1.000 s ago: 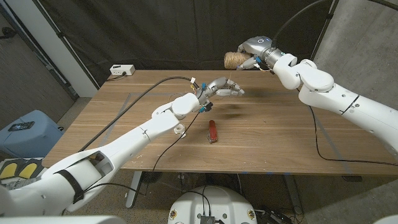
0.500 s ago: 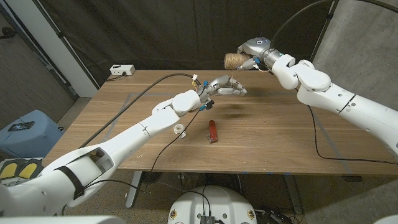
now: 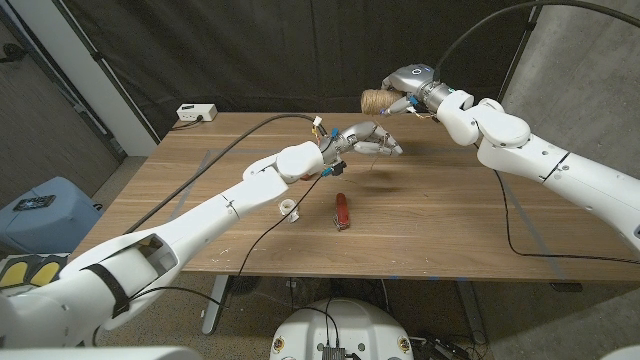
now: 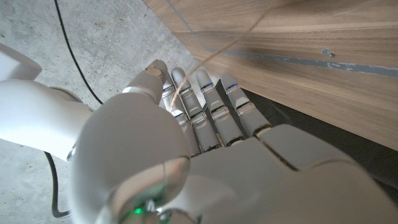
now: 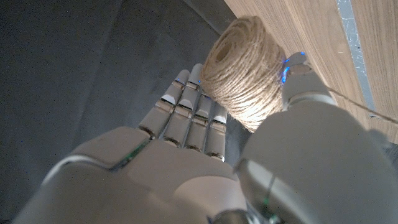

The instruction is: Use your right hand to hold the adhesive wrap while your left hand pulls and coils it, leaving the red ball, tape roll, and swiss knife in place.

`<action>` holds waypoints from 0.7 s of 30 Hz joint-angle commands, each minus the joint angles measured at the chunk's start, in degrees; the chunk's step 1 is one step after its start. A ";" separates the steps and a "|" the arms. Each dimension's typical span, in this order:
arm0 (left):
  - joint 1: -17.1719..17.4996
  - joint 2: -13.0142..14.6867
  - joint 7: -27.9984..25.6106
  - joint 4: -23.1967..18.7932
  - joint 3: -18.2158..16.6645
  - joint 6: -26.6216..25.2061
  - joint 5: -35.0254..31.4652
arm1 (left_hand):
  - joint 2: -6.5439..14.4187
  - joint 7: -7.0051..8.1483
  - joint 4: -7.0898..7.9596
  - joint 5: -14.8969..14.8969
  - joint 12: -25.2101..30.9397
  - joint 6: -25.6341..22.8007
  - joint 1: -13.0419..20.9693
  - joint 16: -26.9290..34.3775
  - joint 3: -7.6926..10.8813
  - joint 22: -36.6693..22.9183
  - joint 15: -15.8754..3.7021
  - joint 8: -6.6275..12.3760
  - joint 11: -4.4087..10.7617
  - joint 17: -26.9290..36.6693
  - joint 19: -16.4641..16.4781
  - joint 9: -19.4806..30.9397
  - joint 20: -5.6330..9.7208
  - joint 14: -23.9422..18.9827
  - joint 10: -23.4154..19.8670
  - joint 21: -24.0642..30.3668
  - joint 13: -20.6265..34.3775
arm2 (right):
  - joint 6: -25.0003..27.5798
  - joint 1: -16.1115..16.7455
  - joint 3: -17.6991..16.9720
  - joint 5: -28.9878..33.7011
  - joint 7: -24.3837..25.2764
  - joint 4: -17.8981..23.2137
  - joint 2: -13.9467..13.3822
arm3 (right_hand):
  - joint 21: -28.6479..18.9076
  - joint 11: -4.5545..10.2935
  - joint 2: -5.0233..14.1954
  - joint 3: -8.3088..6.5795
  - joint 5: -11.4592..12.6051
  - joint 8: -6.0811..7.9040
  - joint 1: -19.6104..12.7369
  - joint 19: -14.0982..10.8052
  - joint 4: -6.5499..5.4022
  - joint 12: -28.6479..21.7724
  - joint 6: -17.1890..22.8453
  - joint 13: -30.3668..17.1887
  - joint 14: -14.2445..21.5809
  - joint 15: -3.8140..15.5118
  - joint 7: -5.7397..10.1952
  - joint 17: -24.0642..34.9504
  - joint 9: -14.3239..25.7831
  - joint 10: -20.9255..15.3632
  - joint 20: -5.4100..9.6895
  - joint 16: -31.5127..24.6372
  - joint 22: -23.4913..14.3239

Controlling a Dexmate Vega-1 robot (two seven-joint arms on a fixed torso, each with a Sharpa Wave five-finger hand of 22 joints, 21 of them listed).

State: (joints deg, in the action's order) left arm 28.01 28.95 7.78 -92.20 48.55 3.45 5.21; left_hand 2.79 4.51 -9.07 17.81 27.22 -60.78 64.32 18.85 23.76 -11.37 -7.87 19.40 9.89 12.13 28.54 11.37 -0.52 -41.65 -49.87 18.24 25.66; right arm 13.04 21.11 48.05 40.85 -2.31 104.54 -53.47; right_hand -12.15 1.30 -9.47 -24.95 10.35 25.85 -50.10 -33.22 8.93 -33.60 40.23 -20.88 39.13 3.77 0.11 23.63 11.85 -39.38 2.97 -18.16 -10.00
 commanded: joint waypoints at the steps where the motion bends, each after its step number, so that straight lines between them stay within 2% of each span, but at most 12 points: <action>1: 0.17 1.95 1.92 -3.73 -0.26 0.26 1.28 | 0.53 -0.25 -0.05 0.27 -0.17 -0.18 0.12 -0.19 -0.31 -0.04 0.46 -0.22 -0.06 0.25 -0.14 0.05 0.14 -0.40 -0.07 0.24 0.26 | 0.45 0.17 0.05 -0.64 -0.15 -0.64 -0.04 | 0.02 6.36 5.65 0.05 0.18 0.08 -5.32 -0.56 0.02 -0.35 6.65 -0.20 0.48 8.93 6.17 0.24 0.27 -6.81 1.83 0.03 -0.28; 9: 0.54 2.42 2.32 -5.25 -0.75 0.35 2.33 | 0.57 -0.27 -0.02 0.34 -0.24 -0.28 0.10 -0.22 -0.38 -0.04 0.46 -0.21 -0.20 0.29 -0.17 0.05 0.05 -0.44 -0.18 0.28 0.44 | 0.85 0.63 -0.08 -1.00 -0.67 -0.77 -0.90 | 0.03 6.57 5.70 0.07 0.20 0.00 -5.42 -0.59 0.05 -0.29 6.69 -0.17 0.63 8.95 6.22 0.29 0.28 -6.92 1.89 0.14 -0.28; 21: 0.83 3.22 3.17 -6.46 -1.88 1.30 3.87 | 0.60 -0.30 0.01 0.45 -0.31 -0.42 0.05 -0.32 -0.43 -0.05 0.51 -0.21 -0.17 0.27 -0.16 0.06 0.06 -0.55 -0.42 0.36 0.67 | 2.19 0.78 0.15 -1.40 -1.48 -2.00 -0.62 | 0.03 6.70 5.90 0.18 0.20 -0.12 -5.45 -0.66 -0.04 -0.22 6.73 -0.13 0.80 8.88 6.13 0.45 0.29 -7.09 1.92 0.19 -0.28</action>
State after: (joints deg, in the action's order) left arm 28.53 31.40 10.12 -97.26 47.56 3.99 7.75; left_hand 2.79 4.50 -9.08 18.02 27.22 -60.79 64.32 18.63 23.77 -11.36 -7.56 19.40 9.92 12.12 28.55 11.34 -0.52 -41.96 -49.84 18.21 26.19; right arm 14.16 21.74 48.07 39.74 -2.96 103.55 -54.07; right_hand -12.15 1.37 -9.67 -24.95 10.30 25.79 -50.30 -33.44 8.93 -33.70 40.23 -20.85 39.44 3.66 0.13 23.89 11.88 -39.44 3.18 -18.16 -10.00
